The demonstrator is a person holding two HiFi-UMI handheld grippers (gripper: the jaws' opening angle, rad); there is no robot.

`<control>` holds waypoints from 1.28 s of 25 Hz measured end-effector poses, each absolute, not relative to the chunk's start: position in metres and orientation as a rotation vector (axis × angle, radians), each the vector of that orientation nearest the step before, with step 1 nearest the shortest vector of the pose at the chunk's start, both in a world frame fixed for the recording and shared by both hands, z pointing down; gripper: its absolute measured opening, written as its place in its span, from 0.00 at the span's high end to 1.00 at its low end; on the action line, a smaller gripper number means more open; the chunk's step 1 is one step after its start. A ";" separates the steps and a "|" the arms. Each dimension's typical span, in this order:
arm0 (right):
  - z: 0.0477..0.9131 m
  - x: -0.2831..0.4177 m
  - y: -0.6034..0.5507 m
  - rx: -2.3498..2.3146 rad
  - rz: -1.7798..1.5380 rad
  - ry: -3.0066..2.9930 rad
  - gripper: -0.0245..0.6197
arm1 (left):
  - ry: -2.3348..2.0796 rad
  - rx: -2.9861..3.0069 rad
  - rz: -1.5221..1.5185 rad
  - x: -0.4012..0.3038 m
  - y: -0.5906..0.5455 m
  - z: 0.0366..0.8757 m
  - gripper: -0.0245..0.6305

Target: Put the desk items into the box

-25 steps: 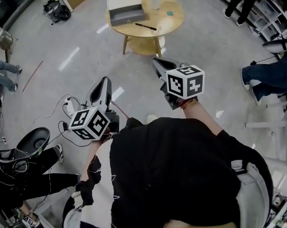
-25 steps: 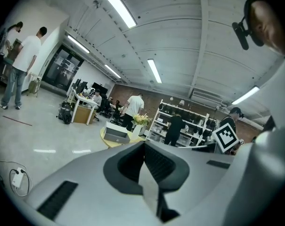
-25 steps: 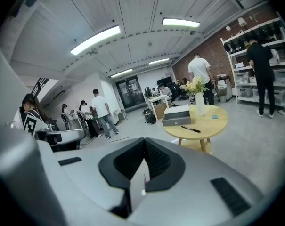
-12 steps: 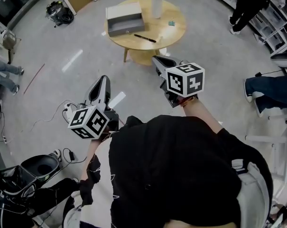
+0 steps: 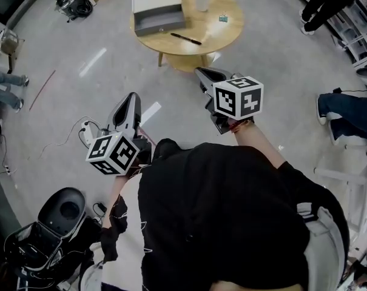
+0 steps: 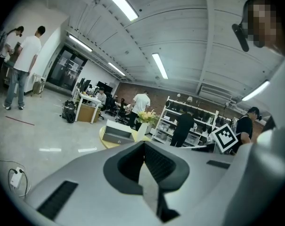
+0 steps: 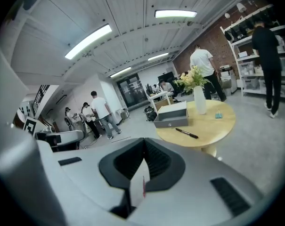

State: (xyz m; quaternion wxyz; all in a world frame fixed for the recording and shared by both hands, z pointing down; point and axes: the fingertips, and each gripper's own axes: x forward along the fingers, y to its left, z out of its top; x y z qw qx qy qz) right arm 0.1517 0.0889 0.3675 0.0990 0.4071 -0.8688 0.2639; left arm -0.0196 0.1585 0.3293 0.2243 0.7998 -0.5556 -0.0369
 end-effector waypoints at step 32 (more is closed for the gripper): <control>0.367 0.135 -0.066 1.545 0.872 -2.421 0.95 | -1.304 2.323 -0.062 -0.062 -0.053 0.328 0.95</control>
